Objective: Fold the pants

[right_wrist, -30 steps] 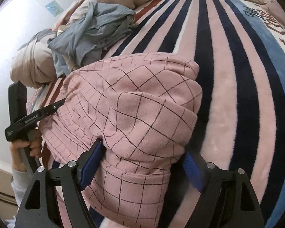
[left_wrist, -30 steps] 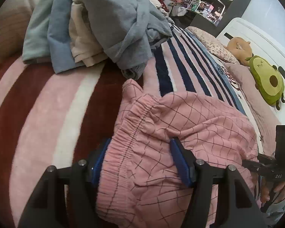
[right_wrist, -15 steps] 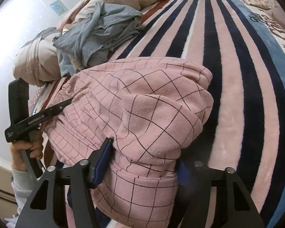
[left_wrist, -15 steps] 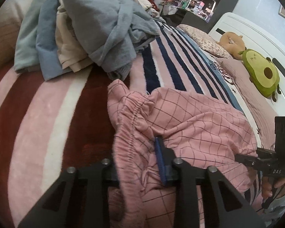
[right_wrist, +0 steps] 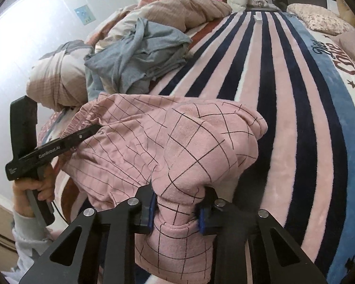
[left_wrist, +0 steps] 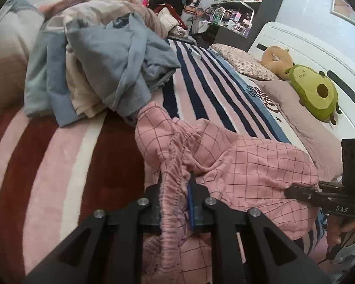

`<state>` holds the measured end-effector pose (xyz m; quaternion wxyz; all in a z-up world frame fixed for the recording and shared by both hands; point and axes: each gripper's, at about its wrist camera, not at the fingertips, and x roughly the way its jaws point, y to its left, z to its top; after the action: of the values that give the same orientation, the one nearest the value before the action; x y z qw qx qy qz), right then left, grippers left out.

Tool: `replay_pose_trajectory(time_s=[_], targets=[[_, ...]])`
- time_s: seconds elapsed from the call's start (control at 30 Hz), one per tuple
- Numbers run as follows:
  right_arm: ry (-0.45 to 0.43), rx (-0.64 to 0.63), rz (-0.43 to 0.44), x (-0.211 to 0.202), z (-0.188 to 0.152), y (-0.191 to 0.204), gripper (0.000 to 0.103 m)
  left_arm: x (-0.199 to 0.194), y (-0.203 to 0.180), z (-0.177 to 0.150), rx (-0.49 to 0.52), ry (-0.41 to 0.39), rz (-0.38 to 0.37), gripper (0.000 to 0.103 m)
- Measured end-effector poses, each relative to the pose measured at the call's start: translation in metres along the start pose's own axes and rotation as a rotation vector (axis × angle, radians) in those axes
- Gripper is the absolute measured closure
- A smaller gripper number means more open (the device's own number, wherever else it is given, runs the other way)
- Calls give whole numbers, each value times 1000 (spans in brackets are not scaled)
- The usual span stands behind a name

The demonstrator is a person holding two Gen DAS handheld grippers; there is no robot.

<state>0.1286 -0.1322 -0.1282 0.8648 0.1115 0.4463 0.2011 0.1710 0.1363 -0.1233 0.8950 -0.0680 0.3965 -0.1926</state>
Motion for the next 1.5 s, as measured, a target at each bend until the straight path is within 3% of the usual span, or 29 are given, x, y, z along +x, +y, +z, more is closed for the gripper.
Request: replay_pose_trajectory(time_s=[0.33,0.7,1.0,1.1,1.2,1.4,1.5], targets=[[-8,-63,54,1,6,42,84,-36,33,5,-77,-49,37,92],[6,-115,127,32,22,99,84,-78,83,13,-115,-64,168,92],[75,-206,198,103,44,189,86,-116,178,27,-245,-58,366,92],[113,-227,233,133,49,220,87,-120,216,28,-291,-25,464,92],[140,-255,254,161,51,249,88,-117,243,26,-275,16,575,92],[131,-264,277,189,58,276,89,-127,297,12,-358,-2,644,97],[134,-261,281,190,60,276,89,-125,312,-1,-395,16,592,97]])
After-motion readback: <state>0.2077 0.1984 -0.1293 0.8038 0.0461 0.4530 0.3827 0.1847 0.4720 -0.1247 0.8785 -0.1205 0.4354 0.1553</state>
